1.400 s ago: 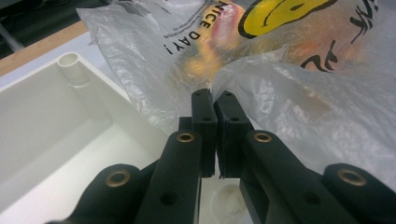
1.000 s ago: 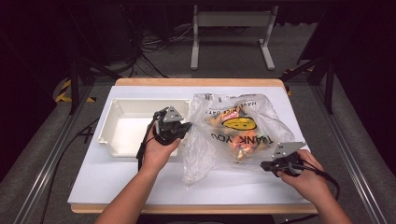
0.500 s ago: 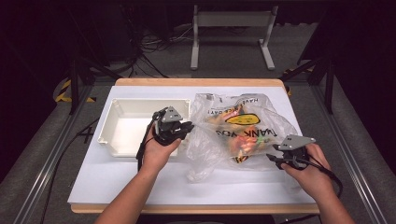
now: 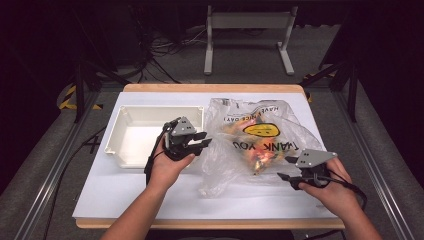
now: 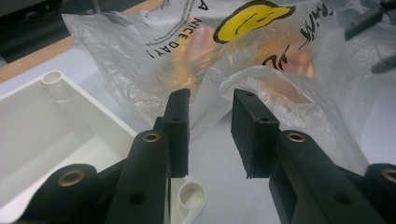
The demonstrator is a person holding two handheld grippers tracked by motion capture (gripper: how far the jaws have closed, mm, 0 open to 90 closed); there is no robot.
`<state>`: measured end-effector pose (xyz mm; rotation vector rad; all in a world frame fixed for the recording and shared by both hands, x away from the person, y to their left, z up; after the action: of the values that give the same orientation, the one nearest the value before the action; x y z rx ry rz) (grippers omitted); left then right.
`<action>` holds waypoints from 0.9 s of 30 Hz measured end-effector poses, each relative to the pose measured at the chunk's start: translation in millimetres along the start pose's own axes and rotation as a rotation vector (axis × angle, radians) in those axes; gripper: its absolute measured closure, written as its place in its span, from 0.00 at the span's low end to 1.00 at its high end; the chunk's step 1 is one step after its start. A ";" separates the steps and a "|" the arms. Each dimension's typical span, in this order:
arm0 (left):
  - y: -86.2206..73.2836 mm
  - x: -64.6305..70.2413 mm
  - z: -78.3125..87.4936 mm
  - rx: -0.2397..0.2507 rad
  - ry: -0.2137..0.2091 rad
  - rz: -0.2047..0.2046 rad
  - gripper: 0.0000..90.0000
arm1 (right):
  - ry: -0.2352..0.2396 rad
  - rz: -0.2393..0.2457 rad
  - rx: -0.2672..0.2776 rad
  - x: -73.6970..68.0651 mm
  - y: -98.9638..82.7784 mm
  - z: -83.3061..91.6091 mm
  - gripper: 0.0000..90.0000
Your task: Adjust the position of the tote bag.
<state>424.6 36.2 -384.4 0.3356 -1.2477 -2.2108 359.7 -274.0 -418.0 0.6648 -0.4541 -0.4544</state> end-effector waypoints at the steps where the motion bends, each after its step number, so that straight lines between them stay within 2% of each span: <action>1: -0.4 0.4 -0.7 -0.003 -0.003 0.003 0.76 | 0.036 0.018 -0.008 -7.3 0.1 -0.9 0.45; 3: -0.5 0.5 -1.6 -0.007 -0.004 -0.001 0.77 | 0.087 0.034 -0.020 -17.3 0.0 -3.2 0.43; 5: -0.2 1.3 -2.4 -0.008 -0.009 0.000 0.79 | 0.118 0.057 -0.031 -23.6 -0.4 -7.6 0.42; 8: 0.5 1.3 -3.3 -0.005 -0.007 -0.001 0.81 | 0.132 0.089 -0.061 -27.4 -1.5 -16.8 0.41; 14: -0.9 -3.5 -3.9 -0.004 -0.002 0.017 0.83 | 0.144 0.110 -0.096 -29.7 -2.5 -33.7 0.44; 17: -2.3 -4.9 -3.9 -0.003 -0.004 0.029 0.83 | 0.173 0.116 -0.114 -34.1 -3.3 -39.7 0.51; 20: -3.0 -5.8 -3.7 -0.006 -0.006 0.032 0.83 | 0.170 0.133 -0.134 -35.7 -5.2 -45.8 0.61; 24: -2.5 -4.0 -3.8 -0.003 -0.019 0.035 0.79 | 0.176 0.159 -0.160 -32.8 -6.7 -49.0 0.93; 25: -2.2 -3.7 -3.4 -0.002 -0.019 0.035 0.77 | 0.175 0.157 -0.157 -31.9 -5.9 -48.4 0.98; 27: -0.9 -3.4 -2.2 0.009 -0.020 0.039 0.74 | 0.167 0.140 -0.146 -29.6 -3.0 -45.6 1.00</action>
<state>428.1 37.1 -386.4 0.2908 -1.2646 -2.1815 359.4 -238.5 -459.3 0.5213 -0.3041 -0.2942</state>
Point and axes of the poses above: each handheld gripper's, and its own axes: z roughly backward along the jaws, y roughly out of its top, x roughly to its right, the point moved 6 cm from there along -z, roughly forward along the jaws, and after that the axes turned 2 degrees about z, right-handed, at the moved point
